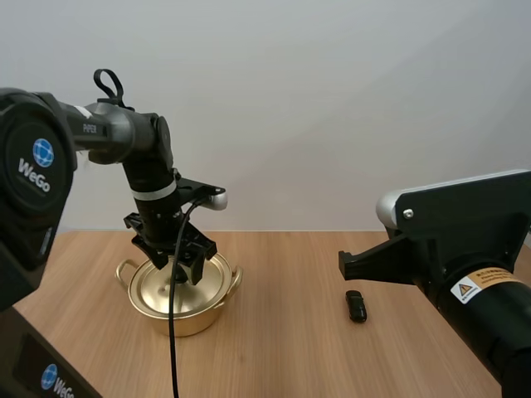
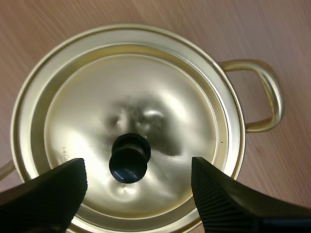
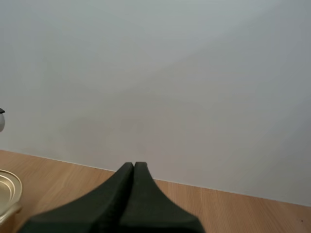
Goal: Open the pot, put the car inside, and close it
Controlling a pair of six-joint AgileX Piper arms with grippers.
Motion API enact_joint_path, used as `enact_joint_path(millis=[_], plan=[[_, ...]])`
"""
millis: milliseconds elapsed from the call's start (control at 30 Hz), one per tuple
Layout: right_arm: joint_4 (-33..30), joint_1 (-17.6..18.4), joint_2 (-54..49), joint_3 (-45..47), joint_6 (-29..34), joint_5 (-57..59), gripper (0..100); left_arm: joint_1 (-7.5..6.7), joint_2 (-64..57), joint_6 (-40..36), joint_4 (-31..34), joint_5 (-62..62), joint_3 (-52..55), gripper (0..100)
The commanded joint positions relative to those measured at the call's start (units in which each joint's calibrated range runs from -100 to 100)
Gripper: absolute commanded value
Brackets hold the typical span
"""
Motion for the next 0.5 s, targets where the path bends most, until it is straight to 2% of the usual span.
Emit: enact_joint_path(millis=[0,367,467], plan=[[0.0,0.0,0.0,0.0,-0.1,-0.2,0,0.02,0.4,0.1,0.0,0.0,0.0,100],[0.0,0.0,0.0,0.0,-0.1,-0.2,0,0.02,0.4,0.8,0.0,0.0,0.0,100],[0.0,0.0,0.0,0.0,-0.1,-0.2,0,0.02,0.4,1.4,0.0,0.0,0.0,96]])
